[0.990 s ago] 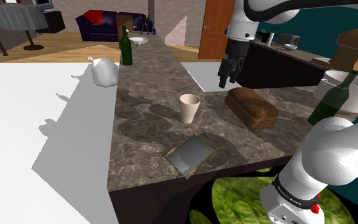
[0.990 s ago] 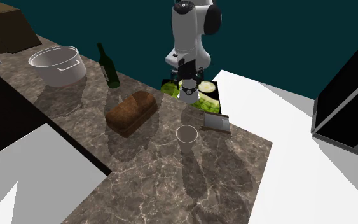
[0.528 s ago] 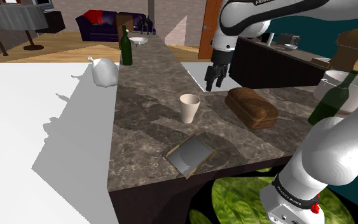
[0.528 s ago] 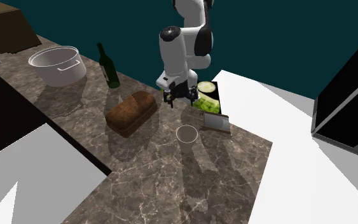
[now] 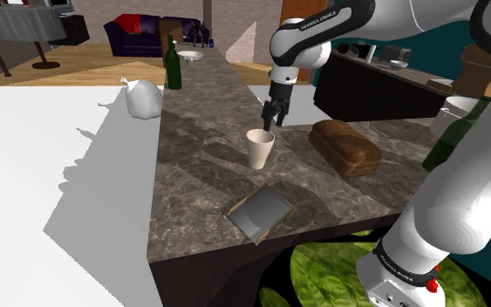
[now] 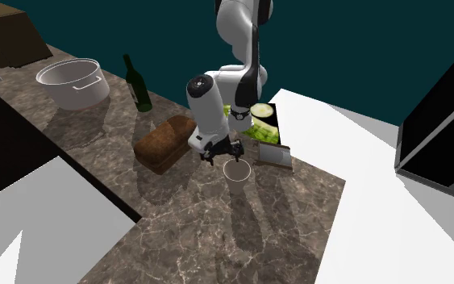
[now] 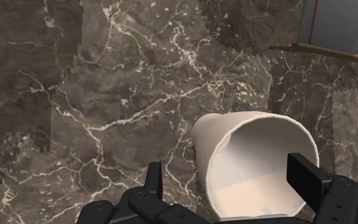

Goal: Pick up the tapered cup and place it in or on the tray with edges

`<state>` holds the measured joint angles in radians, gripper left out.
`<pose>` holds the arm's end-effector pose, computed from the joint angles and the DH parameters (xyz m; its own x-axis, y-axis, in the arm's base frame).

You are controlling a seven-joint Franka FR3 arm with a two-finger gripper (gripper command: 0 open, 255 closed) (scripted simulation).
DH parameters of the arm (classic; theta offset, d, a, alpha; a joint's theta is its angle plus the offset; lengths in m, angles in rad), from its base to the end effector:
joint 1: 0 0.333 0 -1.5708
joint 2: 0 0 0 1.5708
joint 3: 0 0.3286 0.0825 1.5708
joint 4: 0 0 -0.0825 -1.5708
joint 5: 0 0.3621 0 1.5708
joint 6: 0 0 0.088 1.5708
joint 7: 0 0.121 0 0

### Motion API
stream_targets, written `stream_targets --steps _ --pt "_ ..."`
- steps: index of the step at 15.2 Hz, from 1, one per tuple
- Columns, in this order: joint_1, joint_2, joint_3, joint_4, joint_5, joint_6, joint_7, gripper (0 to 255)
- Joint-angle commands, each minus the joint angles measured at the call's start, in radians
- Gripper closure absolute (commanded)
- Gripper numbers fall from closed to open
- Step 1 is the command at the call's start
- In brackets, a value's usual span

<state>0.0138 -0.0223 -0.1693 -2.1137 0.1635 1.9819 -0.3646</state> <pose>0.5009 -0.0664 0.4257 0.9886 0.1399 -0.0553 0.1282 -0.9760 -0.1762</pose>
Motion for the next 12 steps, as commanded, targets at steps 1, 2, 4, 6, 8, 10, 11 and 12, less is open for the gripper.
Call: stream_targets --steps 1,2,4,6,8,10,11,12 --pt "-0.004 0.081 -0.005 0.055 0.026 0.016 -0.033 0" --pt "-0.004 0.085 -0.004 0.045 0.028 0.029 -0.035 0" --pt "-0.002 0.093 -0.001 0.027 0.032 0.054 -0.037 0" --pt "0.000 0.102 0.001 0.010 0.037 0.080 -0.040 0" --pt "0.002 0.111 0.003 -0.006 0.042 0.106 -0.043 0" --pt "0.002 0.114 0.003 -0.011 0.044 0.113 -0.044 0" --pt "0.002 0.114 0.003 -0.010 0.044 0.113 -0.044 0" --pt "0.002 0.114 0.003 -0.010 0.044 0.113 -0.044 0"
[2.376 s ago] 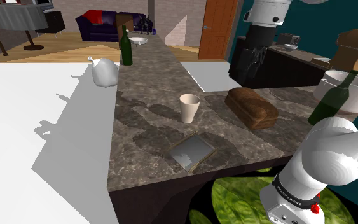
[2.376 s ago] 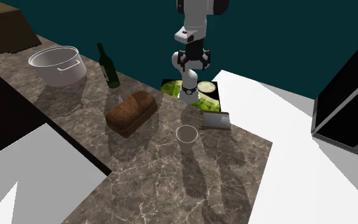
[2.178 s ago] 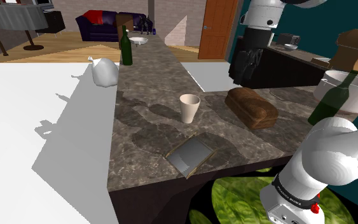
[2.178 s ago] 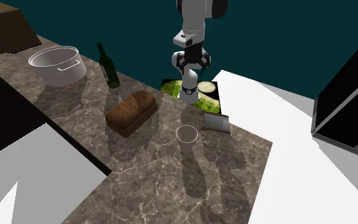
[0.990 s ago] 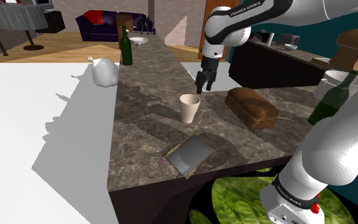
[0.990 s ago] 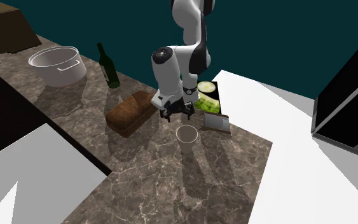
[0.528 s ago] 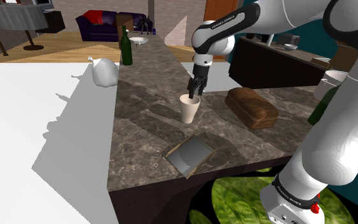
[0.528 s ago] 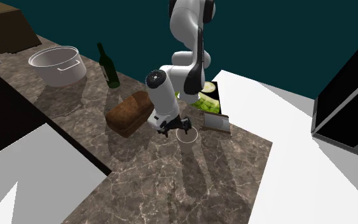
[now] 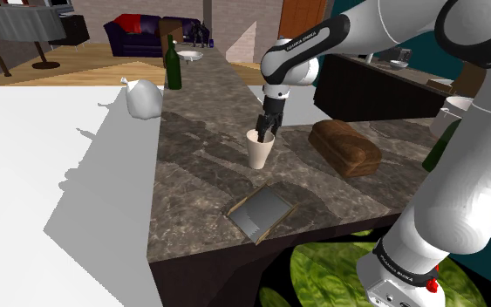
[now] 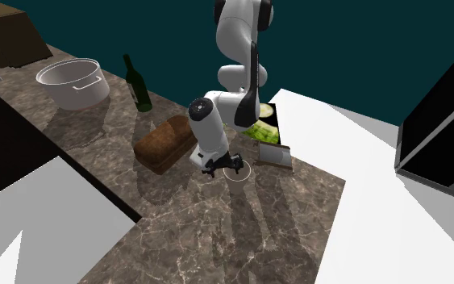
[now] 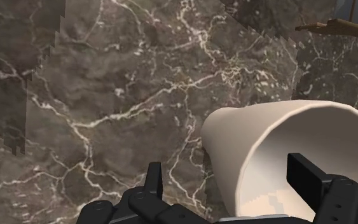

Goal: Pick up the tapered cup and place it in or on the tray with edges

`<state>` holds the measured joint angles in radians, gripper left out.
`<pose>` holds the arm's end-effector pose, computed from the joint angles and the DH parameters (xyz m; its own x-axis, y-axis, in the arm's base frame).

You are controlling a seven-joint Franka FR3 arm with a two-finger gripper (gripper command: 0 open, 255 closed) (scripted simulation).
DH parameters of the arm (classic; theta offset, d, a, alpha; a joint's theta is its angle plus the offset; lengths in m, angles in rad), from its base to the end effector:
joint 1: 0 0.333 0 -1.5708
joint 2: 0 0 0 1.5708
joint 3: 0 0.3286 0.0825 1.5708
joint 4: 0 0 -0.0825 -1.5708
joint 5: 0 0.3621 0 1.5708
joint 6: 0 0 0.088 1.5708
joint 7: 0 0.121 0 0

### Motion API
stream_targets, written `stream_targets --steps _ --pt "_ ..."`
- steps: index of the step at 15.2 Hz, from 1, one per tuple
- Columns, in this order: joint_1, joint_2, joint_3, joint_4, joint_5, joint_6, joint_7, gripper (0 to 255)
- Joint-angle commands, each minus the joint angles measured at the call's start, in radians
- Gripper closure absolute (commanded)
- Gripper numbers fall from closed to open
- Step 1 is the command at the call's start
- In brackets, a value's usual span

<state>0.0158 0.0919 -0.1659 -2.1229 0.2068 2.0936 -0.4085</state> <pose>0.5210 -0.0652 0.3720 0.9873 0.1485 -0.0568 0.1356 -0.9729 -0.1875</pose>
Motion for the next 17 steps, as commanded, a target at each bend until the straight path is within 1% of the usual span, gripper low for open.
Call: stream_targets --steps 1,4,5,14,17 --pt "0.000 0.000 0.000 -0.001 0.000 0.002 0.000 0" --pt "0.000 0.000 0.000 -0.001 0.000 0.001 0.000 0" --pt "0.000 0.000 0.000 -0.001 0.000 0.001 0.000 255" --pt "0.000 0.000 0.000 -0.001 0.000 0.002 0.000 255" --pt "0.000 -0.020 -0.001 0.017 -0.008 -0.035 0.009 255"
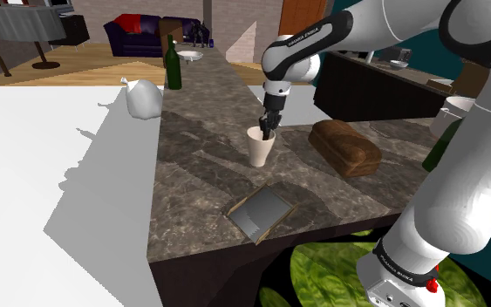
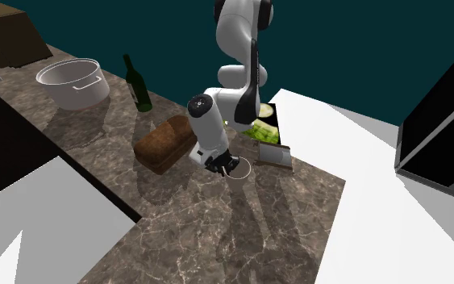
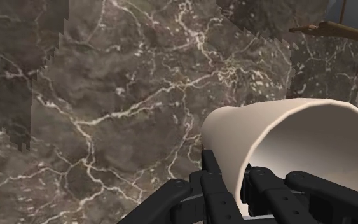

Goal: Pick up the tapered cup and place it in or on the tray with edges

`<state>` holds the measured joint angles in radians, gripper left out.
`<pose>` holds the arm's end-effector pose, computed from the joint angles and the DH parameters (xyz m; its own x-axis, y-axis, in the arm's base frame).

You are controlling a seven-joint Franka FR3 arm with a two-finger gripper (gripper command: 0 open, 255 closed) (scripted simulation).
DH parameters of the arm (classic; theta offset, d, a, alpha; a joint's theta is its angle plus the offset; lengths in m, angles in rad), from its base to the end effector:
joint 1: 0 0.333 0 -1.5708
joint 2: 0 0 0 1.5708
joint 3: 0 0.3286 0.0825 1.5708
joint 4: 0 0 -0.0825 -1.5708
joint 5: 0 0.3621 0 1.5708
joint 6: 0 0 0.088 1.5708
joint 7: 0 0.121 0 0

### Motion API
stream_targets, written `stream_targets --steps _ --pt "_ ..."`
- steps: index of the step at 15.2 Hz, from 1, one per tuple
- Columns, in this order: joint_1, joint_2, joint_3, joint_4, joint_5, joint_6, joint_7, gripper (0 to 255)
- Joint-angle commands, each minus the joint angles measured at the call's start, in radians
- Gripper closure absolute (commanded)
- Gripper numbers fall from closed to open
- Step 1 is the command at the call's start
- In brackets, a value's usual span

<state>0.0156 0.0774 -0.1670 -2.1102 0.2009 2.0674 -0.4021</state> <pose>0.5204 -0.0655 0.3829 0.9873 0.1485 -0.0566 0.1356 -0.9729 -0.1874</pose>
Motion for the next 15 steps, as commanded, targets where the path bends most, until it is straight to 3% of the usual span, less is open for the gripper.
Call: stream_targets --steps 1,15 --pt "0.000 -0.012 0.000 0.011 -0.004 -0.021 0.006 255" --pt "0.000 -0.078 -0.002 0.124 -0.030 -0.197 0.044 255"
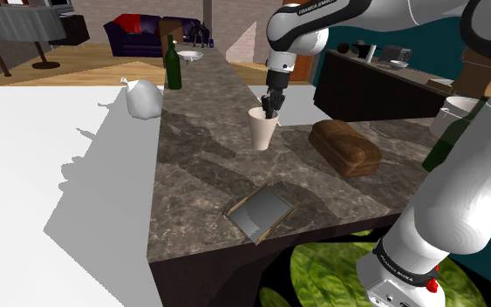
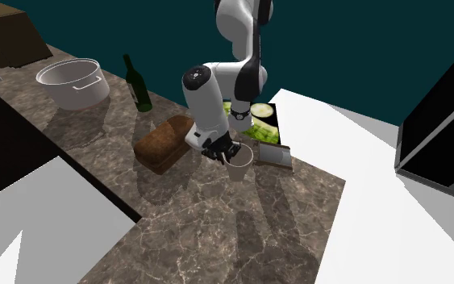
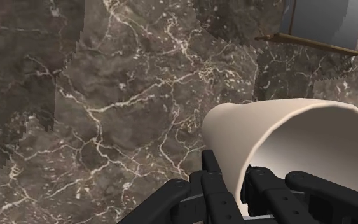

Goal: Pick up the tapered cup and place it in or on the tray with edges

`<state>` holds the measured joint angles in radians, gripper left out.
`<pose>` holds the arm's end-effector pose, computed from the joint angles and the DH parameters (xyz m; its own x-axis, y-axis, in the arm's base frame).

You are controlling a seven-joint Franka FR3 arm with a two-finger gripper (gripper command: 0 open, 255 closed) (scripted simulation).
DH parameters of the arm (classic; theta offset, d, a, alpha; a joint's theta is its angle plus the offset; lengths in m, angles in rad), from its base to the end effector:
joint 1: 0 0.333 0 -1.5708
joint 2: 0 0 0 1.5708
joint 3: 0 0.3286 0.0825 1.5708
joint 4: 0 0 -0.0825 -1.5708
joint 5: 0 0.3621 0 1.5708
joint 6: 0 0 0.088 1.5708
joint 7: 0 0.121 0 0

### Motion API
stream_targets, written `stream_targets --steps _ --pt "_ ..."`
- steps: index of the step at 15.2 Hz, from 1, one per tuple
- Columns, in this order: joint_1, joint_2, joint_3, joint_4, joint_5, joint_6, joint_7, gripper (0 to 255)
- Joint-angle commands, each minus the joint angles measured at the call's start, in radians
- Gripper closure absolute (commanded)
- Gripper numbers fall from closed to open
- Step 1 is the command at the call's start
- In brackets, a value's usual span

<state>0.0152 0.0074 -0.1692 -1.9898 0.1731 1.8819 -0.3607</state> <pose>0.5189 -0.0650 0.4572 0.9873 0.1486 -0.0565 0.1357 -0.9728 -0.1876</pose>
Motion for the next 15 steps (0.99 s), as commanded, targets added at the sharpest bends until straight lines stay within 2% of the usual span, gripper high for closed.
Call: stream_targets --steps 1,5,15 --pt "0.000 -0.011 0.000 0.013 -0.003 -0.024 0.005 255" --pt "0.000 -0.022 0.000 0.055 -0.008 -0.075 0.014 255" --pt "0.066 -0.350 0.100 -0.248 -0.012 -0.070 0.189 255"
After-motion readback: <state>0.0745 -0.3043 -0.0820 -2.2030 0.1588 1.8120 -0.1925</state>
